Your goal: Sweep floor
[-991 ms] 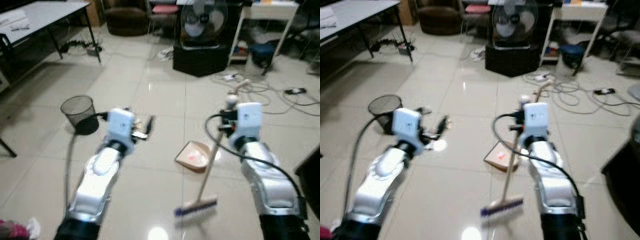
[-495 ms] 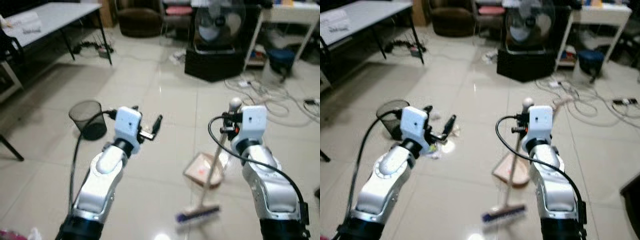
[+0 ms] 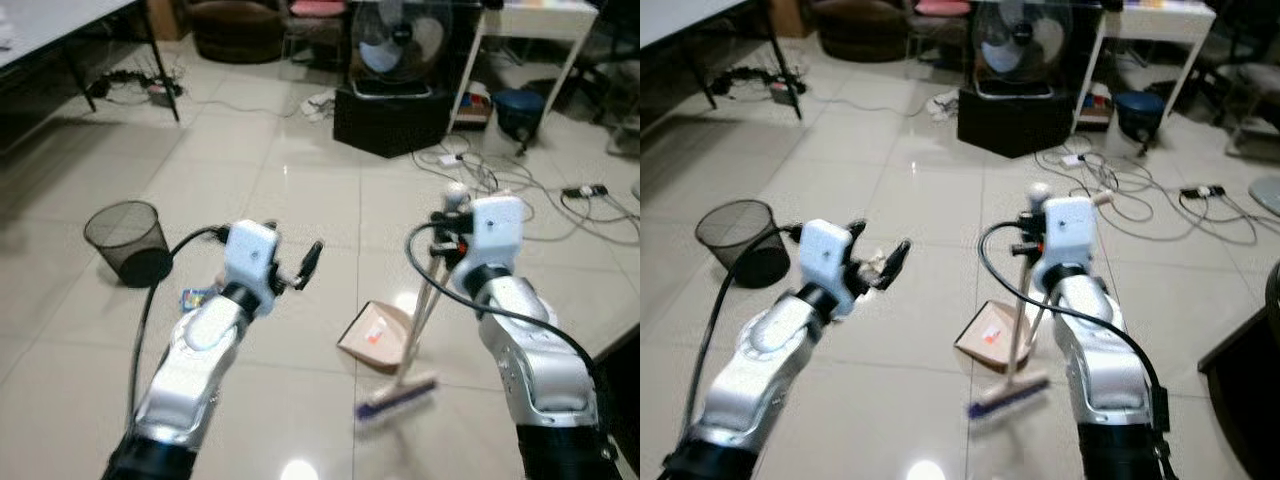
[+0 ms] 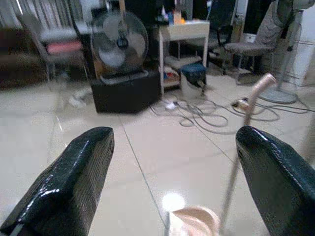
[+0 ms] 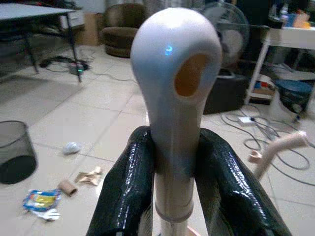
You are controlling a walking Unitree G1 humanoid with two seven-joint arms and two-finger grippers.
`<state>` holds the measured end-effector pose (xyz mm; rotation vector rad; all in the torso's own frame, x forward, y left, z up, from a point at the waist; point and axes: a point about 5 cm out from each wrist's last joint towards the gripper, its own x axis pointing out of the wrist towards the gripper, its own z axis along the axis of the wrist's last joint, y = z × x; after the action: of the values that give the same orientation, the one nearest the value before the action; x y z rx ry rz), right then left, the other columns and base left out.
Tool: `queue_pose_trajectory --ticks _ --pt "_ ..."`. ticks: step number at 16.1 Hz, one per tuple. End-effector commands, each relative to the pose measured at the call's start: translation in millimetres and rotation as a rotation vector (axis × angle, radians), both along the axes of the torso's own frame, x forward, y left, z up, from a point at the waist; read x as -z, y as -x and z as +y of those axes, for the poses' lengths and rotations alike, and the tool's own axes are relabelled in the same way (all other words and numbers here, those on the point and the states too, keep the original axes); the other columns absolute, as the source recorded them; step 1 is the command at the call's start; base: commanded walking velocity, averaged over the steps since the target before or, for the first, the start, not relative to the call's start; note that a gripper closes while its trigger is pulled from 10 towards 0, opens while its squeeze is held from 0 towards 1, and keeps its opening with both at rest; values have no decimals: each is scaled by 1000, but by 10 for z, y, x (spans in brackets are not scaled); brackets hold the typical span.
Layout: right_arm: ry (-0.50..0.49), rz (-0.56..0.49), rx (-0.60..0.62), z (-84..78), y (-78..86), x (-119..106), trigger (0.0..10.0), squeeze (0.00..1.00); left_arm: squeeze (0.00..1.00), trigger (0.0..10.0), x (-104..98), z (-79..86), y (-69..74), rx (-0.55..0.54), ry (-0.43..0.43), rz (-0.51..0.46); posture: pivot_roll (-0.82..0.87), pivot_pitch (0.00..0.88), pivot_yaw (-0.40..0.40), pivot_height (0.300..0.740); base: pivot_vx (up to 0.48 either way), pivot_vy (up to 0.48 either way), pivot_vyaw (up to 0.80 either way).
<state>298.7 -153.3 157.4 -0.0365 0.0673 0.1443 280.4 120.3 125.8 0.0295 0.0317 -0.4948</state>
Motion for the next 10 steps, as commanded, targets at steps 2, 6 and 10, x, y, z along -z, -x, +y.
queue_pose_trajectory --ticks 2,6,10 --pt "-58 -53 -35 11 -62 -212 10000 0 1000 10000 -13 -80 40 101 49 44 -136 0 1 740 0 0 0" --pt "-99 -54 -75 51 -137 -290 10000 0 1000 10000 -31 -328 47 240 139 87 -131 0 -7 740 0 0 0" --pt "-135 -43 -104 159 -208 -326 10000 0 1000 10000 -45 -477 -42 272 151 102 -129 0 -8 740 0 0 0"
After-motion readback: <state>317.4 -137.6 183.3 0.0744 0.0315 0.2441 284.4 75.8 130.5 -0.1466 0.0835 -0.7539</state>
